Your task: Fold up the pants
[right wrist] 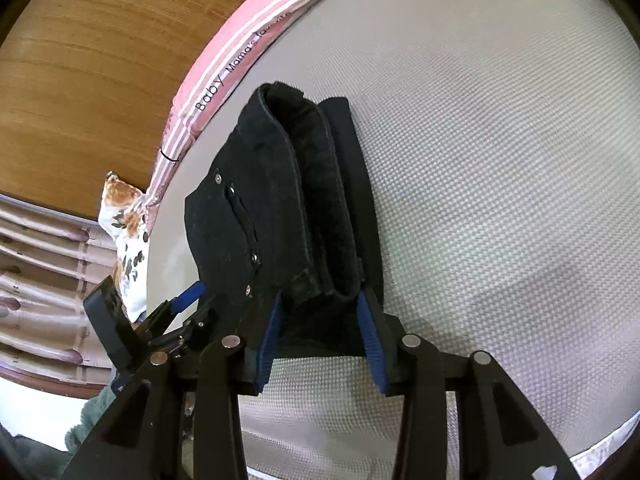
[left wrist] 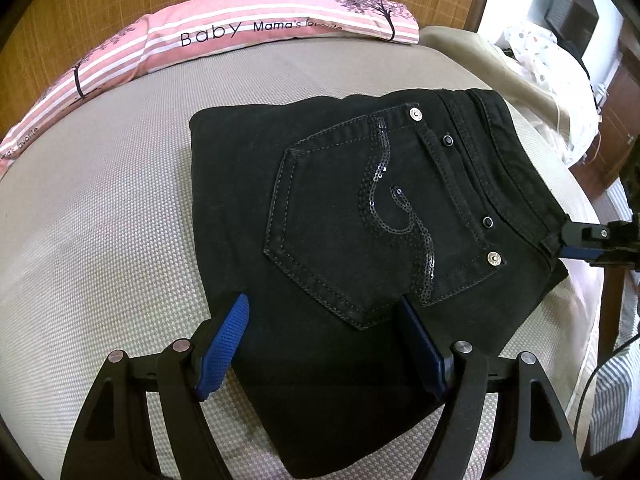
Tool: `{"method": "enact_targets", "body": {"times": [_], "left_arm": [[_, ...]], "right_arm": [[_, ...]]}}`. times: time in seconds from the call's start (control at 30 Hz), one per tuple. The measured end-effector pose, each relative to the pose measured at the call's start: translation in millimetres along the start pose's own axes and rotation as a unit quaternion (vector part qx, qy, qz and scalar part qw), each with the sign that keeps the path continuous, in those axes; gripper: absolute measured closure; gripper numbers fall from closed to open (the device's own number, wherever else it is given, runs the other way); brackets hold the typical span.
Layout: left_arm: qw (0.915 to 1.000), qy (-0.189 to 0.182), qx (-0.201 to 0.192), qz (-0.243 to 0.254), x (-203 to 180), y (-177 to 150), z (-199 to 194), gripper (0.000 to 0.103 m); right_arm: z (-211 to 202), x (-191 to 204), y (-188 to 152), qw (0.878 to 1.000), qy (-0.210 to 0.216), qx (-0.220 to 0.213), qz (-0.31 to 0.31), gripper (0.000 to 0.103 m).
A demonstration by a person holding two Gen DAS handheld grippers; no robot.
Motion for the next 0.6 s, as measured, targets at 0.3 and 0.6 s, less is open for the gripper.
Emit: {"method": "enact_targets", "body": {"times": [0.3,0.6], "left_arm": [[1.0000,0.002,0.004,-0.006,6,2,-1,0.026],[0.9996,0.001,0.021,-0.020,21,-5,-7,0.026]], "right_arm": [[-13,5,1,0.999,0.001,-0.032,0.005,0.082],[-24,3,-14,0.998,-0.049,-0.039,-0.002,0.084]]}}
Point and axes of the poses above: each gripper's, at about its wrist camera, not at the fingertips, and z roughly the way its jaws point, x to its left, y to its top, the point moved 8 cm from there along z, roughly the way its jaws point, and after that the axes turned 9 degrees about -y, right-handed, at the moved point
